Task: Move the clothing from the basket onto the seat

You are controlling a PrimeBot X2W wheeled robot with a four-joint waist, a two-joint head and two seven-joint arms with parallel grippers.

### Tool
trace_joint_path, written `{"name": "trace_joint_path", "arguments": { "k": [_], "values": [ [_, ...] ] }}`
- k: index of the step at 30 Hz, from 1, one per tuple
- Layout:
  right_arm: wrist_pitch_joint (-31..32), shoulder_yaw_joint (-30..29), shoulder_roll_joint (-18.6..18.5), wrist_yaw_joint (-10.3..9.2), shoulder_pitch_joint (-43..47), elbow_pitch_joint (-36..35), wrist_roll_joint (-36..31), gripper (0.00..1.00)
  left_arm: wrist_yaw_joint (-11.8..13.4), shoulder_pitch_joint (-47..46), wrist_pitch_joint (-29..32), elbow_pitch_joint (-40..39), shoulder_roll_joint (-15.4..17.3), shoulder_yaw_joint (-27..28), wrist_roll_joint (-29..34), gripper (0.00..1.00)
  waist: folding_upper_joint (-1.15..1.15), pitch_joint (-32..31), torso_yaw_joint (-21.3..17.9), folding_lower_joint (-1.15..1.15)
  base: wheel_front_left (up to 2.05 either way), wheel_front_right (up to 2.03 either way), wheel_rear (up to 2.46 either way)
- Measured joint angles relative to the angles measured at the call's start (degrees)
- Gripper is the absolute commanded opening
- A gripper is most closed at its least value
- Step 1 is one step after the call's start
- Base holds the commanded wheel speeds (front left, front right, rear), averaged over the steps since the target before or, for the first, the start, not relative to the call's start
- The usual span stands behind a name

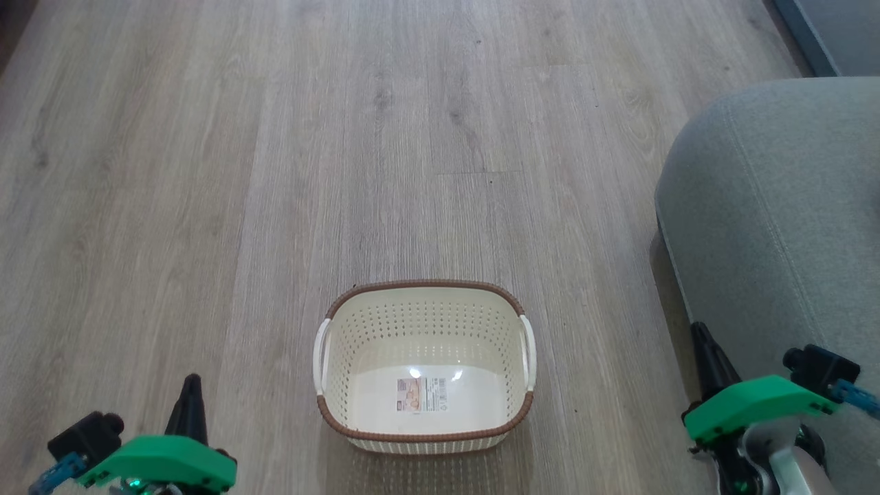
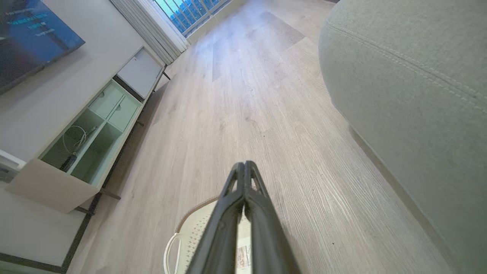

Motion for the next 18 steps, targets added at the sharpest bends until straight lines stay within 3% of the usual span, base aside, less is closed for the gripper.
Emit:
{"name": "trace_joint_path", "arguments": {
  "k": [18],
  "values": [
    [3.01,-1.69,0.54,-0.01,0.04,-2.45,10.91,0.0,-0.48,-0.18,2.57,-1.1,0.01,-0.48,-11.6,0.0,0.0,0.13,0.01,0.0,0.0,0.0,0.0]
  ]
}}
